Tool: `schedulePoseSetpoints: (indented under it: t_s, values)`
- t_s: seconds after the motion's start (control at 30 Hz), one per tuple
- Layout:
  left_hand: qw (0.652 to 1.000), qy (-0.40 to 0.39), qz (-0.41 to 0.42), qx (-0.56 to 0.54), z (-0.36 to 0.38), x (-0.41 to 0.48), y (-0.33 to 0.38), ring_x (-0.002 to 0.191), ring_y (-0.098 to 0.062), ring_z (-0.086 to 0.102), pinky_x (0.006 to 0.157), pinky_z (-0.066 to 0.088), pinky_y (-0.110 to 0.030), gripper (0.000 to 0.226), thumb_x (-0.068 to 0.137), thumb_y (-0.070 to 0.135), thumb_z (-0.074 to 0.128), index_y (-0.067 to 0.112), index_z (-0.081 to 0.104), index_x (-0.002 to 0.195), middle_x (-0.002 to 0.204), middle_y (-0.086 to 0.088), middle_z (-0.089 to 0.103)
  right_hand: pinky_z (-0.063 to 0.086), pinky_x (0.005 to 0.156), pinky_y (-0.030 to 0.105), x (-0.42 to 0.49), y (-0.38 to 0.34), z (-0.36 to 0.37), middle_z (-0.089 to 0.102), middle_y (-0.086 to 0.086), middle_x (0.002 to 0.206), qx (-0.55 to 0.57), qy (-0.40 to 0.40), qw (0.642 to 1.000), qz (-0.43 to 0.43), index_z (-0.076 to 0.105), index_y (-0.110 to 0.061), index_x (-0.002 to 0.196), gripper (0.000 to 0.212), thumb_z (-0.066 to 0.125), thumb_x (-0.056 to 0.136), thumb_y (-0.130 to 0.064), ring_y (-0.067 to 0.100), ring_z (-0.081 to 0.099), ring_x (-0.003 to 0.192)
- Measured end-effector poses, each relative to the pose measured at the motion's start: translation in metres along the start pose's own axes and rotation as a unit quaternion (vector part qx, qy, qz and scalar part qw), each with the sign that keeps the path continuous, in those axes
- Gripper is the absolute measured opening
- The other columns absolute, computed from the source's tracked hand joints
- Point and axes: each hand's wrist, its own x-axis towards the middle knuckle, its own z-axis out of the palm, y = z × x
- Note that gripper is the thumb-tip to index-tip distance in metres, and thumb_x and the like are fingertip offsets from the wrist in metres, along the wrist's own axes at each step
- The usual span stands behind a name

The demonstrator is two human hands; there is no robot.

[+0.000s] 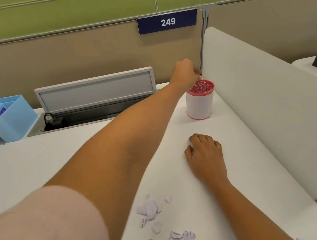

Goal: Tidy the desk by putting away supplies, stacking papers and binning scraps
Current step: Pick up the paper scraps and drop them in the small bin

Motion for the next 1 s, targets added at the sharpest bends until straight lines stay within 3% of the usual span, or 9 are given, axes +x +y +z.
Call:
schedulePoseSetpoints:
  t_s: [0.2, 0.3, 0.47, 0.53, 0.63, 0.7, 0.77, 0.87, 1.0]
  values:
    - [0.999, -0.035, -0.017, -0.032, -0.029, -0.085, -0.036, 0.106, -0.021, 0.060, 0.092, 0.047, -0.031, 0.025, 0.090, 0.018, 0.060, 0.008, 0.067, 0.111, 0.115, -0.009, 0.066, 0.040, 0.062, 0.032, -0.003, -0.002, -0.003, 0.061, 0.010, 0.076, 0.029, -0.012, 0.999, -0.019, 0.059, -0.002, 0.079, 0.013, 0.046, 0.080, -0.004, 0.032, 0.056, 0.075]
    - [0.992, -0.107, -0.042, 0.061, -0.043, -0.132, -0.085, 0.122, -0.021, 0.049, 0.099, 0.036, -0.028, 0.031, 0.094, 0.026, 0.053, 0.015, 0.060, 0.123, 0.133, -0.004, 0.054, 0.043, 0.062, 0.033, -0.013, -0.008, -0.006, 0.064, 0.015, 0.084, 0.044, -0.029, 0.998, -0.031, 0.061, 0.002, 0.084, 0.014, 0.049, 0.080, 0.005, 0.035, 0.058, 0.082]
    - [0.964, -0.212, -0.113, 0.113, -0.060, -0.206, -0.155, 0.134, -0.020, 0.034, 0.111, 0.025, -0.032, 0.042, 0.097, 0.033, 0.042, 0.018, 0.042, 0.137, 0.147, -0.003, 0.037, 0.047, 0.047, 0.027, -0.036, -0.029, -0.014, 0.063, 0.012, 0.068, 0.009, -0.089, 0.993, -0.076, 0.063, -0.003, 0.069, 0.017, 0.069, 0.060, 0.010, 0.031, 0.059, 0.056]
    - [0.959, -0.232, -0.117, 0.116, -0.065, -0.231, -0.165, 0.135, -0.019, 0.033, 0.111, 0.024, -0.031, 0.043, 0.098, 0.034, 0.040, 0.018, 0.041, 0.138, 0.148, -0.002, 0.035, 0.044, 0.052, 0.029, -0.047, -0.041, -0.023, 0.059, 0.009, 0.065, 0.000, -0.112, 0.987, -0.117, 0.062, -0.004, 0.070, 0.006, 0.060, 0.076, -0.003, 0.031, 0.057, 0.058]
    - [0.959, -0.235, -0.108, 0.116, -0.068, -0.266, -0.166, 0.138, -0.016, 0.028, 0.110, 0.021, -0.027, 0.047, 0.098, 0.037, 0.039, 0.019, 0.038, 0.141, 0.151, 0.002, 0.028, 0.044, 0.078, 0.034, -0.067, -0.066, -0.042, 0.065, 0.010, 0.093, 0.029, -0.188, 0.968, -0.165, 0.064, -0.007, 0.097, 0.053, 0.020, 0.093, -0.037, 0.032, 0.060, 0.086]
    - [0.960, -0.234, -0.106, 0.115, -0.068, -0.286, -0.163, 0.141, -0.014, 0.023, 0.112, 0.019, -0.028, 0.052, 0.096, 0.045, 0.038, 0.024, 0.033, 0.143, 0.154, 0.005, 0.021, 0.032, 0.102, 0.032, -0.080, -0.078, -0.049, 0.051, 0.011, 0.132, -0.002, -0.275, 0.946, -0.172, 0.049, -0.013, 0.129, 0.053, 0.022, 0.098, -0.046, 0.030, 0.045, 0.122]
    - [0.957, -0.240, -0.098, 0.128, -0.066, -0.302, -0.158, 0.141, -0.012, 0.022, 0.113, 0.020, -0.029, 0.061, 0.089, 0.058, 0.034, 0.029, 0.031, 0.143, 0.155, 0.007, 0.017, 0.018, 0.114, 0.033, -0.092, -0.087, -0.055, 0.027, 0.008, 0.152, -0.001, -0.340, 0.924, -0.175, 0.031, -0.020, 0.144, 0.056, 0.029, 0.096, -0.051, 0.028, 0.023, 0.140]
    - [0.950, -0.254, -0.089, 0.158, -0.066, -0.314, -0.151, 0.140, -0.011, 0.024, 0.112, 0.023, -0.029, 0.059, 0.090, 0.055, 0.041, 0.032, 0.030, 0.143, 0.155, 0.010, 0.016, 0.018, 0.115, 0.035, -0.103, -0.095, -0.062, 0.019, 0.007, 0.155, -0.012, -0.356, 0.913, -0.200, 0.026, -0.022, 0.146, 0.051, 0.033, 0.099, -0.041, 0.028, 0.016, 0.142]
    - [0.958, -0.215, -0.048, 0.183, -0.065, -0.320, -0.144, 0.134, -0.014, 0.039, 0.104, 0.032, -0.026, 0.041, 0.093, 0.027, 0.052, 0.024, 0.049, 0.134, 0.148, 0.003, 0.038, 0.040, 0.093, 0.030, -0.107, -0.091, -0.061, 0.049, 0.009, 0.131, -0.011, -0.301, 0.923, -0.238, 0.049, -0.014, 0.131, 0.036, 0.035, 0.098, -0.009, 0.026, 0.043, 0.117]
